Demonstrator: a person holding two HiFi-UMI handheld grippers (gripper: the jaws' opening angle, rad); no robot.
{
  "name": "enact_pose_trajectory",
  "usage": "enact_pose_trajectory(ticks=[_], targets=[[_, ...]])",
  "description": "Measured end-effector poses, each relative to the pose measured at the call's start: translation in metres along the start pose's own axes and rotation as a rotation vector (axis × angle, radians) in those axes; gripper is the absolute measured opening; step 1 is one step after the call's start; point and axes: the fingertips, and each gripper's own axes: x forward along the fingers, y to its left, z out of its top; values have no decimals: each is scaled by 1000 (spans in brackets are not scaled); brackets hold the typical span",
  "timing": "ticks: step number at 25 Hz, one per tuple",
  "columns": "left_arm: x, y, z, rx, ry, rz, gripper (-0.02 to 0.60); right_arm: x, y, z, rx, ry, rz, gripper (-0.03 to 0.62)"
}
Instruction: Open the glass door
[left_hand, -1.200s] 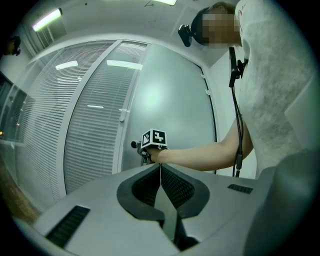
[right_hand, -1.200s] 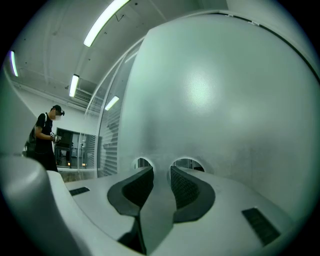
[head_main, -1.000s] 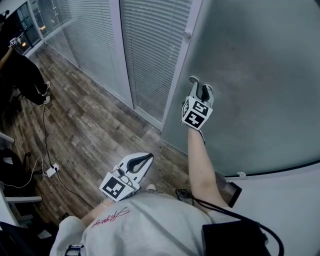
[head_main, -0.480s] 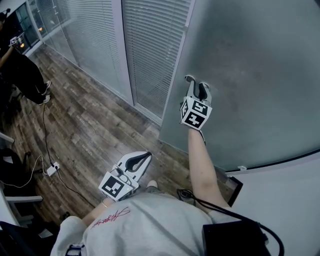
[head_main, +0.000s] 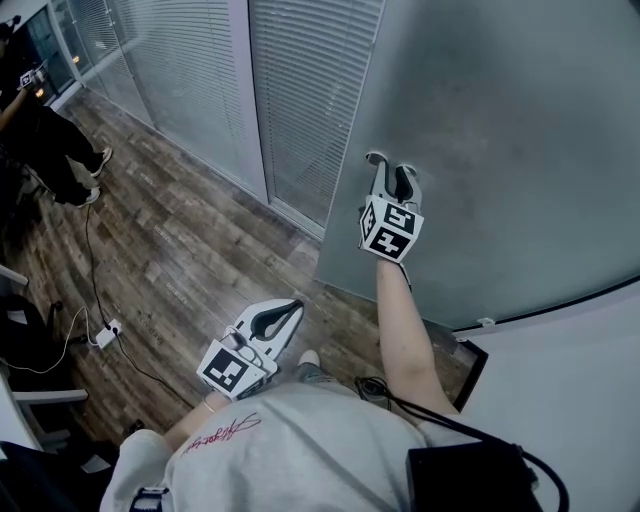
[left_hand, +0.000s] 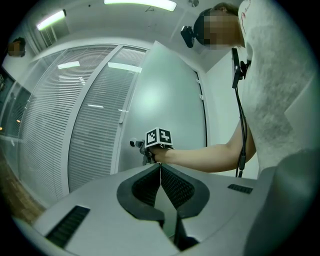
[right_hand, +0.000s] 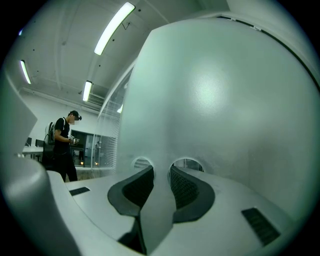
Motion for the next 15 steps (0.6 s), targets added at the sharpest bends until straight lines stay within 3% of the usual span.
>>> enact_pose_trajectory(ticks=[15], targets=[[-46, -22, 5, 32, -5, -55, 18, -63, 26, 0, -21, -9, 3, 112]])
